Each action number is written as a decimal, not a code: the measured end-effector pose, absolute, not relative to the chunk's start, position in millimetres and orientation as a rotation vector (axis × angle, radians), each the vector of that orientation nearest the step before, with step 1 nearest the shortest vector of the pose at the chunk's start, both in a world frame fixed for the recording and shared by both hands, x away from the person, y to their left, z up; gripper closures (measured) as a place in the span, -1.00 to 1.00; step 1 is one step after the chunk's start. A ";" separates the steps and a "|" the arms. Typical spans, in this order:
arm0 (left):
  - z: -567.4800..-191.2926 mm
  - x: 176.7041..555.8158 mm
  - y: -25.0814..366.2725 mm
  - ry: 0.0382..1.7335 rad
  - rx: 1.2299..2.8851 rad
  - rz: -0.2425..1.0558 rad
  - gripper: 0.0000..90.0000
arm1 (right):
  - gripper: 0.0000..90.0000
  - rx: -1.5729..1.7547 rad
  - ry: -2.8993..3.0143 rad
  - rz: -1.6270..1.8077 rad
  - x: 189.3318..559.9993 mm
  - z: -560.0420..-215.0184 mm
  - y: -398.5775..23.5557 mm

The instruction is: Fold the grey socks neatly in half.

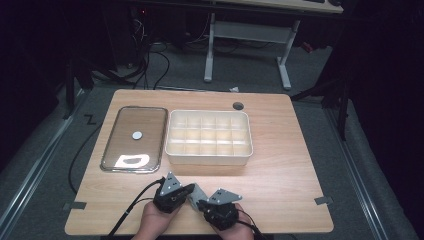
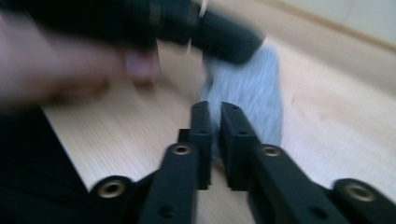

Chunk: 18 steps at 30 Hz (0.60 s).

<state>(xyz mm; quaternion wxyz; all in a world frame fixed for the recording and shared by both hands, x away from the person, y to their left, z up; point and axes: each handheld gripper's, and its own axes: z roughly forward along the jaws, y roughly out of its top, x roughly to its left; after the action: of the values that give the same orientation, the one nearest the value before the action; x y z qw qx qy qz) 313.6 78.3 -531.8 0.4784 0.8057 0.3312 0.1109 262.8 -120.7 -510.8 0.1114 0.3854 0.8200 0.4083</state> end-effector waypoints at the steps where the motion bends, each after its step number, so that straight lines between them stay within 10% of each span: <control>1: -531.8 313.5 78.2 0.809 1.966 0.273 1.00 | 0.66 1.154 2.400 1.178 273.3 -500.4 -123.8; 7: -531.7 313.6 78.6 0.813 1.961 0.275 1.00 | 0.22 1.208 2.563 1.063 302.3 -499.0 -119.2; 18: -530.8 312.3 82.6 0.821 1.922 0.261 0.80 | 0.03 1.298 2.760 0.912 330.8 -502.4 -114.3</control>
<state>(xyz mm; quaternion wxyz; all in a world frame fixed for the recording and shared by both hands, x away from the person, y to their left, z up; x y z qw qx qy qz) 312.3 82.6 -530.8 0.4947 0.7930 0.3388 0.1079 330.8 -114.3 -502.4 -0.0208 0.4075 0.8669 0.2863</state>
